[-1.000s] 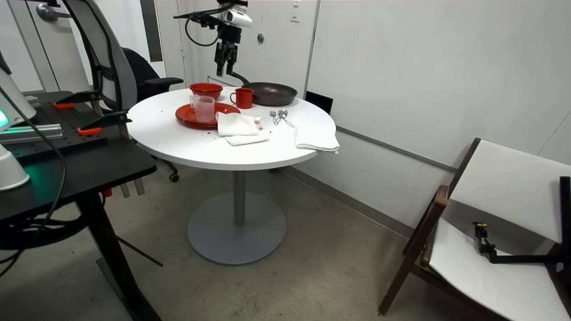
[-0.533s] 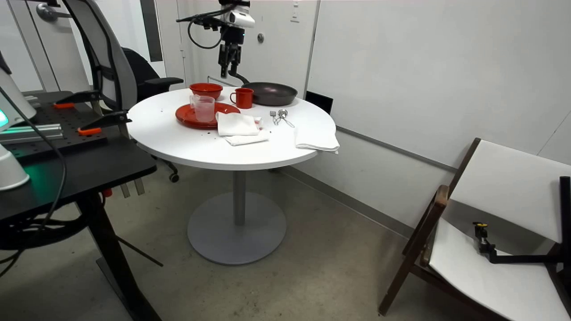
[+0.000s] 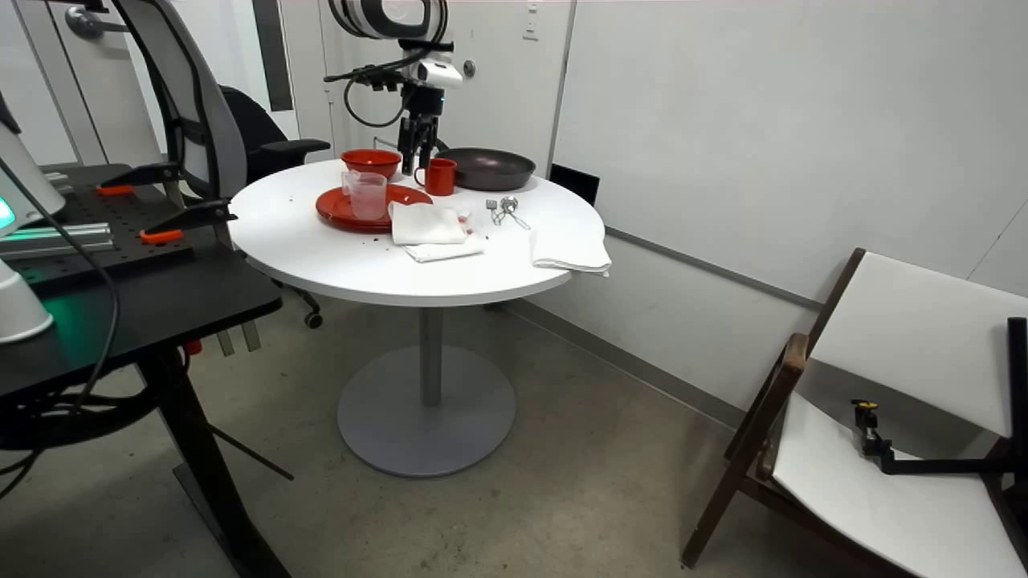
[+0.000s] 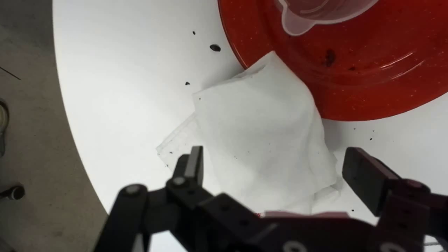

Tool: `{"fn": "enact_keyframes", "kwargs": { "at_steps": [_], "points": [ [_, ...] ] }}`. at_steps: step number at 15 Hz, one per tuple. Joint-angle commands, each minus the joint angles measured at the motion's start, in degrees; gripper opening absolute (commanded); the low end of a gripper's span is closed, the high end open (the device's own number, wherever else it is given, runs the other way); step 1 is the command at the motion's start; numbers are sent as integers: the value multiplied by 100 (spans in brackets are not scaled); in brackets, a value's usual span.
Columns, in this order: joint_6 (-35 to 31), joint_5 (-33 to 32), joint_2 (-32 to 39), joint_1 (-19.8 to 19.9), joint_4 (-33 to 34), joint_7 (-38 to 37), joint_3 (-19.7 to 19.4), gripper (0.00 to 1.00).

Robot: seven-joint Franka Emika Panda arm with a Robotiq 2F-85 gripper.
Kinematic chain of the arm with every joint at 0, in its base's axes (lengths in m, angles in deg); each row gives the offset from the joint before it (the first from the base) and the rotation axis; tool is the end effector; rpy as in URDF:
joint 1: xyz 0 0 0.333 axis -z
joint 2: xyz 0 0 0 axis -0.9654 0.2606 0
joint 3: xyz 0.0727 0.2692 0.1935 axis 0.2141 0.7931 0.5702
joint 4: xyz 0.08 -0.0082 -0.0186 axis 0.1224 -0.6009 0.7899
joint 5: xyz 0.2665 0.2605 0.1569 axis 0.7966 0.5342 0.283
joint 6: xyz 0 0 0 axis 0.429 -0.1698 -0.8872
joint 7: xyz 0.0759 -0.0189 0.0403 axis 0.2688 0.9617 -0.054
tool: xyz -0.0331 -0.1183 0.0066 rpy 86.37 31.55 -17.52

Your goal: Use the towel to wipe the table

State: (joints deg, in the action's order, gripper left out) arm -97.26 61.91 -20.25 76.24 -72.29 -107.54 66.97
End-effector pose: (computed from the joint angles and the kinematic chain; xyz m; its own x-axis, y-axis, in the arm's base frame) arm 0.6091 -0.0896 0.1415 0.4956 -0.8671 -0.0507 -0.8620 -0.4982 0.0939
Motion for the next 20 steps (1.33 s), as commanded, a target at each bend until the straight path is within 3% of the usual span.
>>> {"fn": "enact_keyframes", "kwargs": {
  "at_steps": [1,8,20],
  "points": [
    [-301,281,341,82,190,289,16,100],
    [-544,696,988,134,634,330,37,100],
    [-657,695,2179,197,1803,479,-42,100]
  ]
}}
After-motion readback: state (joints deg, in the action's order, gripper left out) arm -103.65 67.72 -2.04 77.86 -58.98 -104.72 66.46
